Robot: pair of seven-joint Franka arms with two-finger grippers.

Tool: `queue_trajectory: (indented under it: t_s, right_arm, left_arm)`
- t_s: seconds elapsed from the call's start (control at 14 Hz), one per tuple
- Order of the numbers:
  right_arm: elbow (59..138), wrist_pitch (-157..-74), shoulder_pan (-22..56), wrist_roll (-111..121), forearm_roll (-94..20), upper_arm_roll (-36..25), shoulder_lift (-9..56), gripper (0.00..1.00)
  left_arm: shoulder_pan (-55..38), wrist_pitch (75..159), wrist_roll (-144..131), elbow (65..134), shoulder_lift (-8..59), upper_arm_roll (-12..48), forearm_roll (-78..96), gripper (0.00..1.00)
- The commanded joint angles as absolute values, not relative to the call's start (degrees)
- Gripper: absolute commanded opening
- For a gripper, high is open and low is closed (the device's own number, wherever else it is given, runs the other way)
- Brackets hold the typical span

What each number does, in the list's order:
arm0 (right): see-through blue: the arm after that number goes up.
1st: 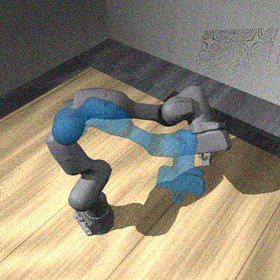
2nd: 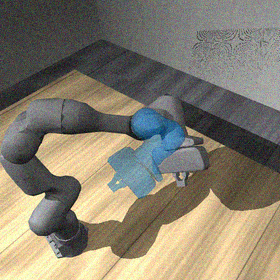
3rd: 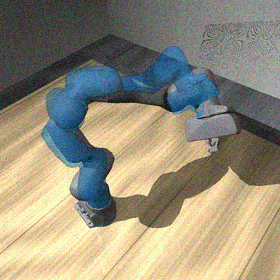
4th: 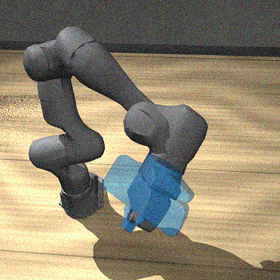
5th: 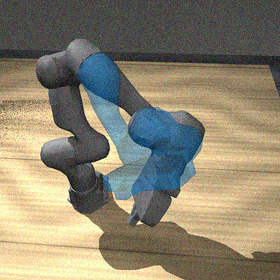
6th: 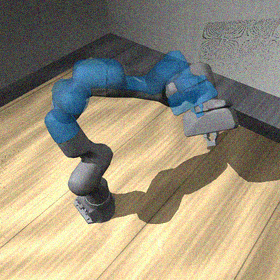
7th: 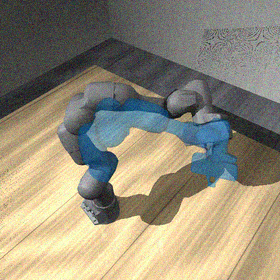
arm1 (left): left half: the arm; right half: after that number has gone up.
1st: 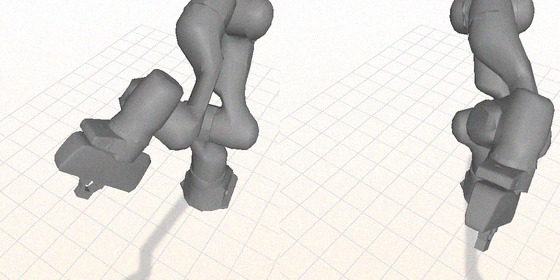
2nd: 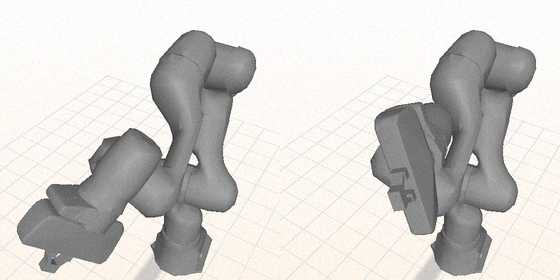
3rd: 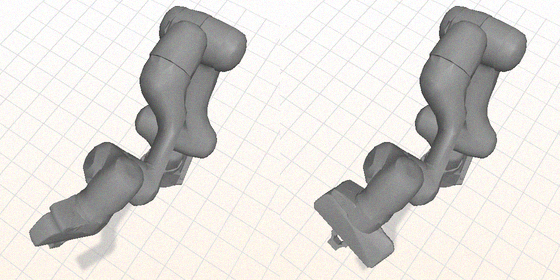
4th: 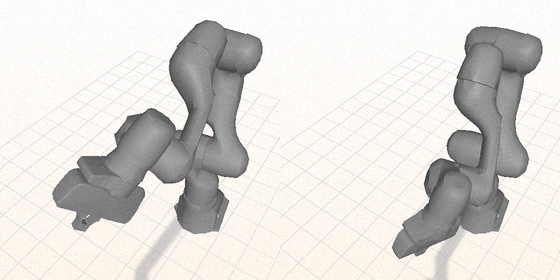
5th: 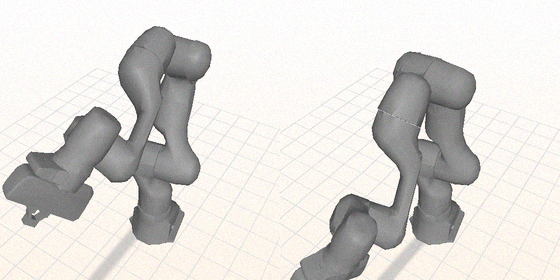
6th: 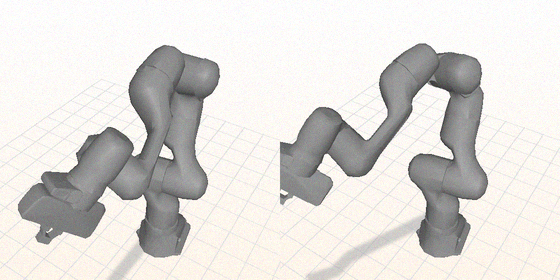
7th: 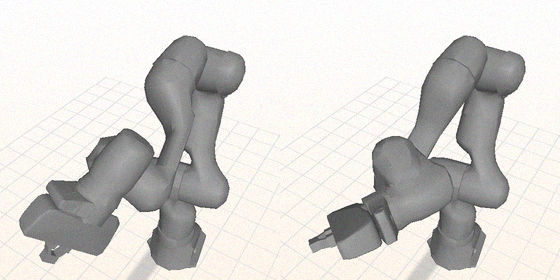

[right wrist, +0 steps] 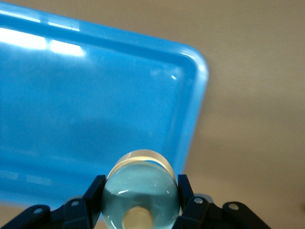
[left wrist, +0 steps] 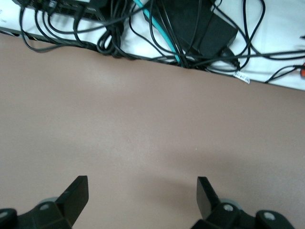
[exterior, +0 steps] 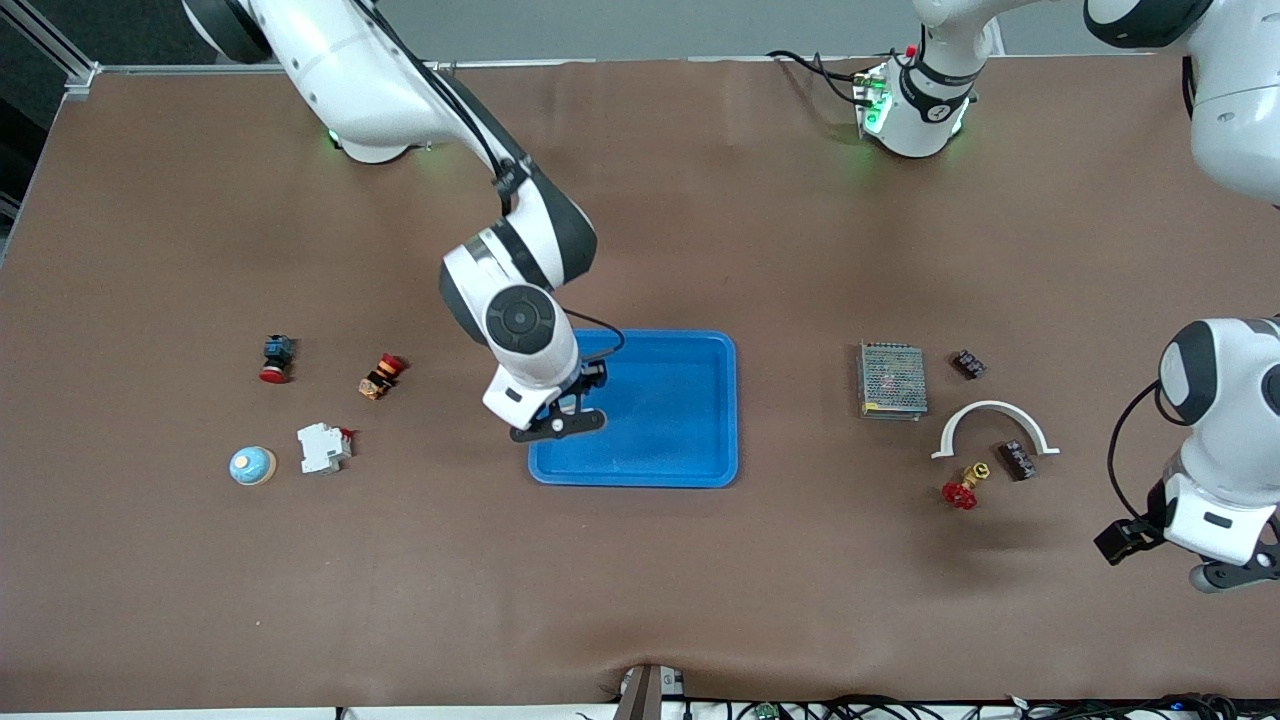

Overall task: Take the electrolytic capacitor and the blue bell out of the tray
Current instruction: 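Lift the blue button with the right gripper while the left gripper withdraws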

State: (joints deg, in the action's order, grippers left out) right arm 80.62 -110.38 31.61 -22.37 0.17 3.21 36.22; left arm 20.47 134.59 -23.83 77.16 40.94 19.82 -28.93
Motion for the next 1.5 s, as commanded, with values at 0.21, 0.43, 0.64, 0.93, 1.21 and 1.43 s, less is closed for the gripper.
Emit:
queue_trajectory:
  t_s: [0.21, 0.43, 0.64, 0.93, 1.21, 1.43]
  right_arm:
    - [93.31, -103.10, 24.10, -3.31, 0.70, 3.16, 18.75, 0.39]
    - [101.75, -103.36, 16.46, 11.04, 0.70, 3.16, 11.53, 0.39]
    - [108.87, -105.63, 8.90, 23.51, 0.53, 3.16, 7.22, 0.39]
    - [118.54, -114.49, 1.69, 34.70, 0.18, 3.25, 4.93, 0.39]
    - [127.42, -126.89, -3.60, 42.36, 0.09, 3.16, 5.27, 0.39]
    - [130.86, -131.38, -4.66, 42.63, 0.09, 3.16, 5.89, 0.39]
  left_arm:
    - [21.80, 129.47, -22.15, 78.31, 37.27, 20.30, -24.18, 1.00]
    - [21.88, 127.80, -22.24, 78.31, 36.39, 20.21, -18.64, 1.00]
    - [21.80, 124.55, -22.24, 78.22, 35.07, 20.21, -18.72, 1.00]
    - [22.15, 118.49, -20.66, 78.22, 31.65, 20.04, -18.02, 1.00]
    - [22.85, 108.31, -19.69, 78.57, 27.17, 19.77, -12.66, 1.00]
    - [22.76, 101.10, -17.94, 78.58, 24.09, 20.30, -12.57, 1.00]
